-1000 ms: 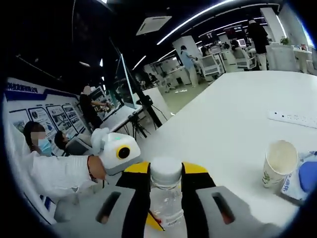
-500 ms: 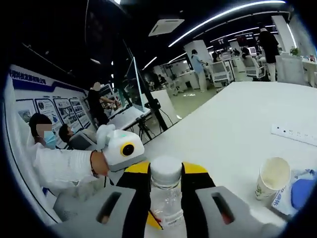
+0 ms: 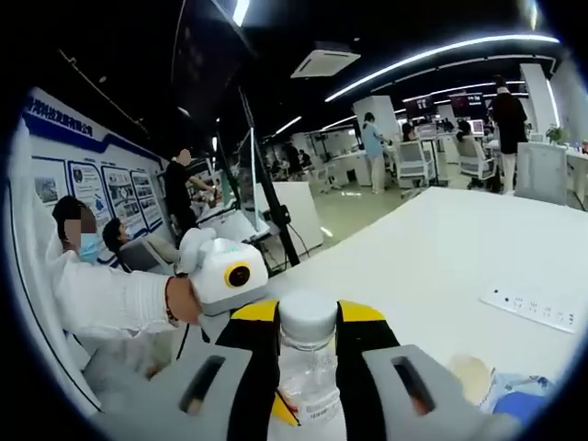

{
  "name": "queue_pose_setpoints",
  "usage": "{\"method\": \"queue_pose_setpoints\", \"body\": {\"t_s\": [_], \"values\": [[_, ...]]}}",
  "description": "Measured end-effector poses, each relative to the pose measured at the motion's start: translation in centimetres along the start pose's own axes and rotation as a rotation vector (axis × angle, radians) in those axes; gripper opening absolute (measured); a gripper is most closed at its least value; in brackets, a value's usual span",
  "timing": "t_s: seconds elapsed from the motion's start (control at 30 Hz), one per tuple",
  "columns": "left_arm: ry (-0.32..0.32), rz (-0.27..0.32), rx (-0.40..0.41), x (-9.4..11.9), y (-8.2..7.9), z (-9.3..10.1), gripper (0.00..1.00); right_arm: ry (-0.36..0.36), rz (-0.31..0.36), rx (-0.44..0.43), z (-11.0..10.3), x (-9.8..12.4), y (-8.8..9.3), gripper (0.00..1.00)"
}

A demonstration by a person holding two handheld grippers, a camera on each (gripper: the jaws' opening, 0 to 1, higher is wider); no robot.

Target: Arrange the tabletop items into an orderly group along one side of the table until the central work area is clear of visible clutter.

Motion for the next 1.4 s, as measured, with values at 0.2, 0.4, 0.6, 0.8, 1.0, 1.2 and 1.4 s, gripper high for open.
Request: {"method": "queue_pose_setpoints", "body": {"t_s": [0.2, 0.4, 0.6, 0.8, 1.0, 1.2, 1.4], "values": [[-0.008, 0.002, -0.022, -0.8, -1.0, -1.6, 0.4, 0.019, 0.011, 0.046, 1.3, -0.3, -0.8, 0.2], [-0.011, 0.012, -0.031, -1.6, -1.8, -3.3, 0.41, 0.048, 0.029, 0.098, 2.6, -0.6, -1.3, 0.2], [-0.013, -0.009, -0.037, -2.2, -1.4, -4.9, 0.41, 0.075, 0.037, 0.123, 4.1, -1.2, -0.8, 0.2], [-0.011, -0.027, -0.041, -2.8, -1.0, -6.3, 0.42, 0.103, 0.033, 0.198, 4.8, -1.6, -0.2, 0.2], [-0.012, -0.041, -0.041, -3.5, -0.8, -7.1, 0.43, 0.141, 0.043, 0.226, 5.8, -1.9, 0.3, 0.2], [-0.012, -0.052, -0.036, -4.2, -0.3, -7.8, 0.43, 0.167, 0.036, 0.258, 6.3, -2.0, 0.9, 0.2], [-0.018, -0.06, -0.033, -4.3, -0.1, -8.2, 0.44, 0.184, 0.032, 0.26, 6.7, -2.0, 1.3, 0.2]]}}
Point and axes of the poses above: the point that each gripper's makers call its tool centre point, and the gripper's own axes: x roughly backward along the fingers, z roughly to its right, y roughly out of its underside, the point moved 5 cm from there along x, roughly backward along the fingers, and after that the axes turned 3 degrees about y, right-handed, at the moved point
